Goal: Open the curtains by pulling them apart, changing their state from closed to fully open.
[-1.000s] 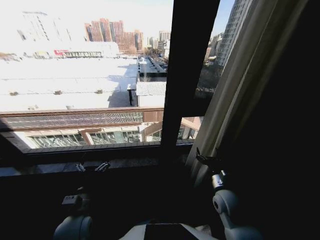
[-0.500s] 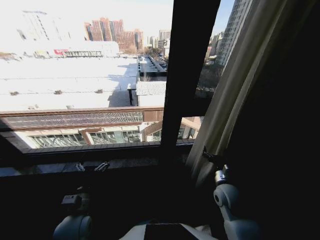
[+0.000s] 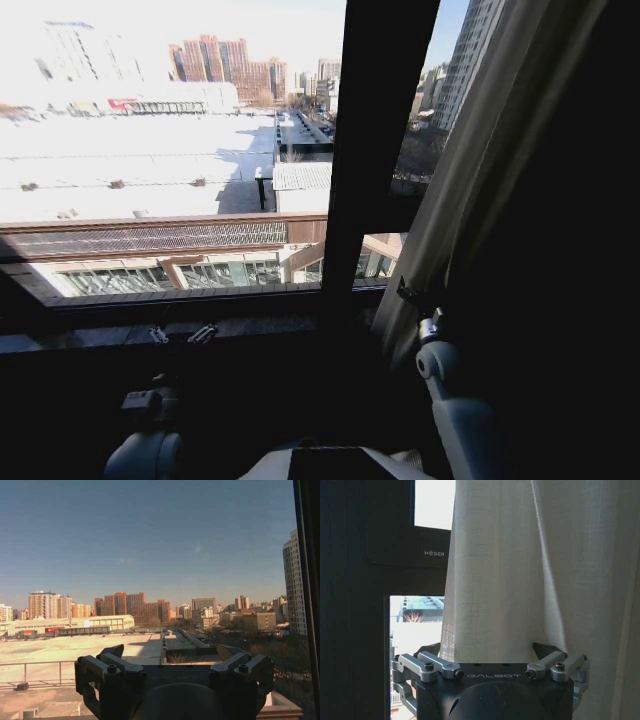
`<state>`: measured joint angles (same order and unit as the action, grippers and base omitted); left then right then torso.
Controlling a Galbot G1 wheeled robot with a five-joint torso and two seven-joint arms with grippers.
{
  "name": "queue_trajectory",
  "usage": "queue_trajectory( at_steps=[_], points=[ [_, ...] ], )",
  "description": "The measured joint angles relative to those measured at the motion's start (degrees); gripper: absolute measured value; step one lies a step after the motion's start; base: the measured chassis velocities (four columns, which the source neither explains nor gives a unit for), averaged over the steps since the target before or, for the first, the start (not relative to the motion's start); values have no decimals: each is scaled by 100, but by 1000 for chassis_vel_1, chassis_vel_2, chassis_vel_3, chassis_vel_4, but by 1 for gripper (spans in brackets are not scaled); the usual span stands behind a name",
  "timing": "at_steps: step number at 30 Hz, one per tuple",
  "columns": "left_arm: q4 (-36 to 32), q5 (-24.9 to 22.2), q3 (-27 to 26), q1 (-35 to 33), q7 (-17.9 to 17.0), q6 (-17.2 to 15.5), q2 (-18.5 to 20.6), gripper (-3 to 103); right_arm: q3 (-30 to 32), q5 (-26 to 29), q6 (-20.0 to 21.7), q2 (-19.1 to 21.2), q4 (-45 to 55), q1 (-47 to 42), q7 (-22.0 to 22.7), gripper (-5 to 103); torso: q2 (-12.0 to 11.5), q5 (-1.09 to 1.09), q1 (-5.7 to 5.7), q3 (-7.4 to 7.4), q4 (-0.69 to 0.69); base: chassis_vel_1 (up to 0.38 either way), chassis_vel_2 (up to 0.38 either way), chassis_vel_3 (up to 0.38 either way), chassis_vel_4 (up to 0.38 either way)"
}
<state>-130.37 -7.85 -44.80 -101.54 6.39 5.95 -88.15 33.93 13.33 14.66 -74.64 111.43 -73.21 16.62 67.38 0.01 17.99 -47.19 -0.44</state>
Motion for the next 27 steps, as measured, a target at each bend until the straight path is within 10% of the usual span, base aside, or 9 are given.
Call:
queue_trajectory(
  at_steps=[8,27],
  points=[
    [9,45,36,2,2,9,-42,100,-61,-22,-27,-31,-351,364,-1,97,0,0,0,0,0,0,0,0,0],
    [-32,114,12,-67,4,60,-85,100,-84,-7,-92,-3,-410,522,-104,28,0,0,0,1,0,0,0,0,0]
  ],
)
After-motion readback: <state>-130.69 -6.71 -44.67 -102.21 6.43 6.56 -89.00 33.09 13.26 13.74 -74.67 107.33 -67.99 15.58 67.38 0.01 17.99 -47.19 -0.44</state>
